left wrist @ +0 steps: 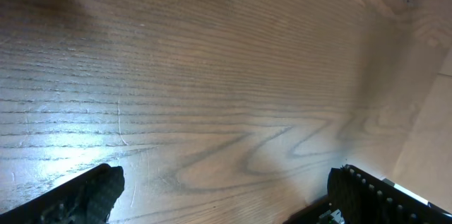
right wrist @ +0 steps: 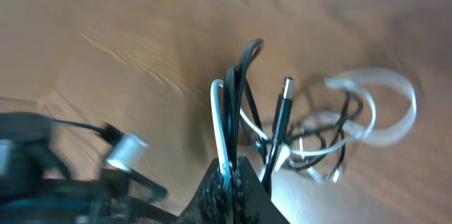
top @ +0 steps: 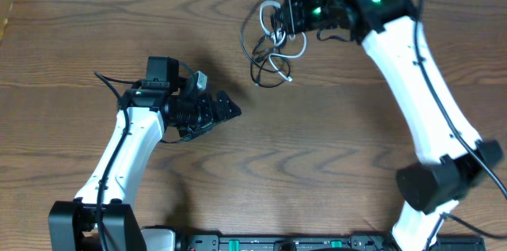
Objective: Untangle cables
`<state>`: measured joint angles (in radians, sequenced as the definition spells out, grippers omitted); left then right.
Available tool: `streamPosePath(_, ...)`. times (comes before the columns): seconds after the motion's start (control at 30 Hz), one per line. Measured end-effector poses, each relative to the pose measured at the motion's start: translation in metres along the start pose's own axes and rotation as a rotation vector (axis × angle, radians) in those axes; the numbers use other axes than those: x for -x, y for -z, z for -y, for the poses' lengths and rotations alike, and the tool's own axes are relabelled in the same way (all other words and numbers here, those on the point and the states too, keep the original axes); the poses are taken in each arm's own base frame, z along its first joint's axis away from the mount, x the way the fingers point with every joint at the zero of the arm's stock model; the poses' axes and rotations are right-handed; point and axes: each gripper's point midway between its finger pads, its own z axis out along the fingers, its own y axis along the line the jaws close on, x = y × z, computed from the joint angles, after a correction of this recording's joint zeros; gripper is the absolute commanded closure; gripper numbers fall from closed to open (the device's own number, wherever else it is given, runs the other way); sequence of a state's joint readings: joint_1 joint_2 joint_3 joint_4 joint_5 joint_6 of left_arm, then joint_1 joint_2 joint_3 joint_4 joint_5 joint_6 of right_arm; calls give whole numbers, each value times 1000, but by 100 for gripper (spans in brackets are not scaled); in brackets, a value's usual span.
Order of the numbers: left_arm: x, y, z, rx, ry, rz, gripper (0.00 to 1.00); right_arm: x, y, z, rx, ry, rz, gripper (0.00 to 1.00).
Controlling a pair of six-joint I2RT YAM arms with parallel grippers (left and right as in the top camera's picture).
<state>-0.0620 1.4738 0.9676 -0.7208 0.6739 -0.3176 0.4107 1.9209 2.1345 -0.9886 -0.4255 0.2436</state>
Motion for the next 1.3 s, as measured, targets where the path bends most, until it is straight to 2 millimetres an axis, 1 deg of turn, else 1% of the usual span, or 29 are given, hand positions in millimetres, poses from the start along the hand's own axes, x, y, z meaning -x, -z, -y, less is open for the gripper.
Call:
streamPosePath(0.07,0,0,0,0,0,0,2,21,23,-17,27,47,99,99)
streamPosePath(0.1,0,0,0,0,0,0,2,25,30,-20,32,57,120,99)
streamPosePath(0.13,0,0,0,0,1,0,2,36,47,-29,34,82,180,99)
streamPosePath(0.17,0,0,0,0,0,0,2,38,52,-31,33,88,195,99)
streamPosePath(0.2,0,0,0,0,1,0,2,44,65,-35,21,100,231,99)
streamPosePath(0.27,0,0,0,0,1,-1,3,47,82,-38,-3,108,267,99)
streamPosePath(0.33,0,0,0,0,0,0,2,46,88,-37,-20,105,271,99)
streamPosePath(0.4,0,0,0,0,0,0,2,41,84,-31,-43,92,246,99)
streamPosePath(0.43,0,0,0,0,0,0,2,38,81,-28,-52,85,230,99)
streamPosePath(0.47,0,0,0,0,1,0,2,32,72,-21,-65,69,194,99)
streamPosePath(0.5,0,0,0,0,0,0,2,30,69,-19,-70,65,184,99)
streamPosePath(0.6,0,0,0,0,0,0,2,17,44,-3,-97,34,108,98)
streamPosePath(0.67,0,0,0,0,1,-1,2,4,25,10,-120,5,37,89)
streamPosePath(0.73,0,0,0,0,0,0,2,-10,13,21,-144,-15,-25,75)
streamPosePath(0.8,0,0,0,0,0,0,2,-26,5,33,-183,-39,-94,71)
streamPosePath(0.87,0,0,0,0,1,-1,2,-44,-2,44,-222,-63,-170,69)
streamPosePath(0.93,0,0,0,0,0,0,2,-61,-9,53,-249,-87,-244,59)
streamPosePath(0.97,0,0,0,0,0,0,2,-66,-13,57,-258,-93,-267,50)
streamPosePath(1.0,0,0,0,-1,-1,1,2,-77,-23,63,-269,-103,-314,47)
streamPosePath(1.03,1,0,0,-1,-1,2,2,-82,-30,65,-270,-103,-335,41)
streamPosePath(1.07,1,0,0,-1,-1,2,2,-93,-48,69,-271,-110,-383,35)
streamPosePath(1.13,1,0,0,-1,-2,3,2,-110,-73,69,-252,-106,-444,20)
streamPosePath(1.17,1,0,0,-1,-2,3,2,-121,-90,68,-241,-109,-478,16)
streamPosePath(1.2,0,0,0,0,-1,2,2,-131,-106,65,-226,-102,-510,15)
streamPosePath(1.3,-1,1,-2,6,48,-2,2,-152,-132,61,-206,-91,-565,15)
